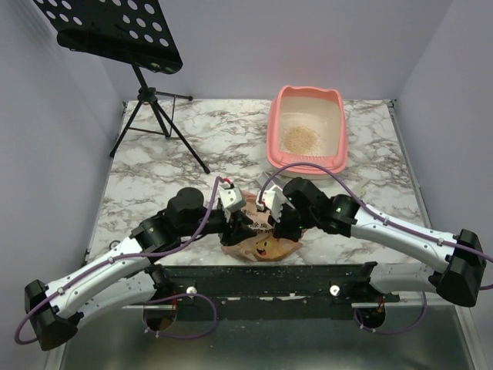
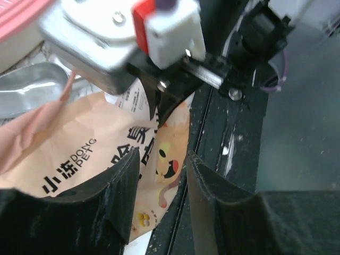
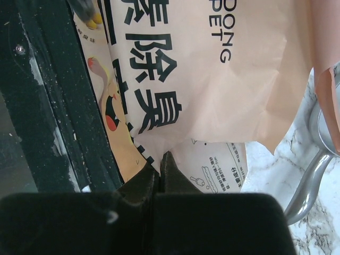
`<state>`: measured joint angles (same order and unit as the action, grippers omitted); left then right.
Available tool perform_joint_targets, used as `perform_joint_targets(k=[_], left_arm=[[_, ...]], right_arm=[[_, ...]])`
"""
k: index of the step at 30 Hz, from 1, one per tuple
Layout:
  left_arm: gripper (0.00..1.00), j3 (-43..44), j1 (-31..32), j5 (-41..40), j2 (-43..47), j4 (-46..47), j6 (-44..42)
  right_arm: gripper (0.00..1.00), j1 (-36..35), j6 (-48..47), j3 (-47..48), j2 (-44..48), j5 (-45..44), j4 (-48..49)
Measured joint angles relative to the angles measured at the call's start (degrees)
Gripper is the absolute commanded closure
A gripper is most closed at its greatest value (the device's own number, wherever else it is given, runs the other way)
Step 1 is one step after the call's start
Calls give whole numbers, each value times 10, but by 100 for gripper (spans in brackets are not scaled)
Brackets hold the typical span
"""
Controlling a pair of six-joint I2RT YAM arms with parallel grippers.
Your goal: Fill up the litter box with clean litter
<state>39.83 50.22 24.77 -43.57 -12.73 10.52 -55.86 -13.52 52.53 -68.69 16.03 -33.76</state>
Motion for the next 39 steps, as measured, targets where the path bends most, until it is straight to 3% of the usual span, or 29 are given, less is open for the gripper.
perform_joint_targets(k=[9,24,28,30,32,33,39], left_arm=[[38,-40,22,-17,-26,16,-114],[39,-77,43,-47,-76,84,-171],[49,-77,43,-49,-104,89,-177],[66,-73,42,-49,-118,94,-177],[95,-63,41,-47,-134,92,-177],[100,-56,40,-43,-144,91,-178],[100,-19,46,-45,-186,74,-215]], right_arm=[[99,0,10,-7,10,0,5],[99,0,21,-21,21,4,19],[100,0,22,-23,23,5,20],[100,2,31,-29,25,6,21],[100,6,38,-32,31,5,23],[100,9,43,-33,35,1,24],[100,23,59,-40,44,-23,22]])
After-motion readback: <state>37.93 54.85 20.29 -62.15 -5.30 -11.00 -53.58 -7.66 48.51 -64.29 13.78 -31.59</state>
